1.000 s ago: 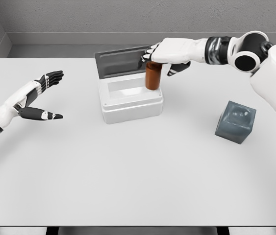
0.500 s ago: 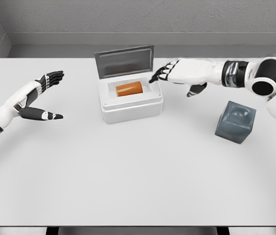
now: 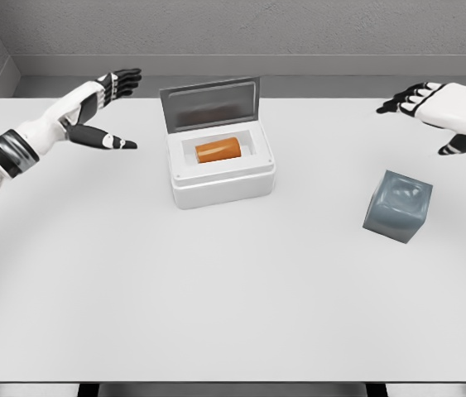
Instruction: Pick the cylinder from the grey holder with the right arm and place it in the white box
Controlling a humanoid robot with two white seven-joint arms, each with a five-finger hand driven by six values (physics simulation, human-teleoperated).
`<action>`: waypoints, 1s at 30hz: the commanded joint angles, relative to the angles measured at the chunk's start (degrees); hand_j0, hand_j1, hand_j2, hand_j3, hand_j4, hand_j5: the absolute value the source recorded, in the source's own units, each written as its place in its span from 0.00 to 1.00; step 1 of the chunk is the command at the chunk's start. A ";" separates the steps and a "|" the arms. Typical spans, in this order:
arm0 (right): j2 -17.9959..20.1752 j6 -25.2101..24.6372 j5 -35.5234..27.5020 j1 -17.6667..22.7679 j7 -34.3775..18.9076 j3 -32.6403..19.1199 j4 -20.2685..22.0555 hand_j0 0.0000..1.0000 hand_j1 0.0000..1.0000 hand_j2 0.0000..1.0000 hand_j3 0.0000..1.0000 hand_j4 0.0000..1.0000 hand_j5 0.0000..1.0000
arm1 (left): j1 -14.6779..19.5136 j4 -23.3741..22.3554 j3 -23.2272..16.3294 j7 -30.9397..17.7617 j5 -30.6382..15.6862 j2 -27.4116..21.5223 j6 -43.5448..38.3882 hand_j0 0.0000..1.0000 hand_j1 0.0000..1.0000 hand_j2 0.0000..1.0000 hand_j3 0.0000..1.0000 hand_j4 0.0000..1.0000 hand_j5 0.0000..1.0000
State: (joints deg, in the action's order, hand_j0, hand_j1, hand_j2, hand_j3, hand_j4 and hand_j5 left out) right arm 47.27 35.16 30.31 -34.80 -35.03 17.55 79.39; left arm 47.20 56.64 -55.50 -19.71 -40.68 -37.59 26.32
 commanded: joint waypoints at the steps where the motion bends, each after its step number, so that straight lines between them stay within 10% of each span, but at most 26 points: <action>1: 0.37 -0.16 -0.33 0.00 0.03 -0.32 -0.11 1.00 1.00 1.00 1.00 1.00 1.00 | 0.00 -4.34 1.62 -0.94 -0.54 3.40 -2.33 1.00 1.00 1.00 1.00 1.00 1.00; 30: 1.42 -0.16 -0.33 0.00 0.03 0.03 0.06 1.00 1.00 1.00 1.00 1.00 1.00 | 2.02 -6.90 5.84 -12.54 -1.06 9.46 -5.76 1.00 1.00 1.00 1.00 1.00 1.00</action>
State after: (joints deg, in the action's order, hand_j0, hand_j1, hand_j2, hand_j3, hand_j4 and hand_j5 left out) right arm 48.63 35.16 30.24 -34.89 -35.03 17.58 79.44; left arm 49.22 49.49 -49.78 -30.48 -41.18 -27.93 20.39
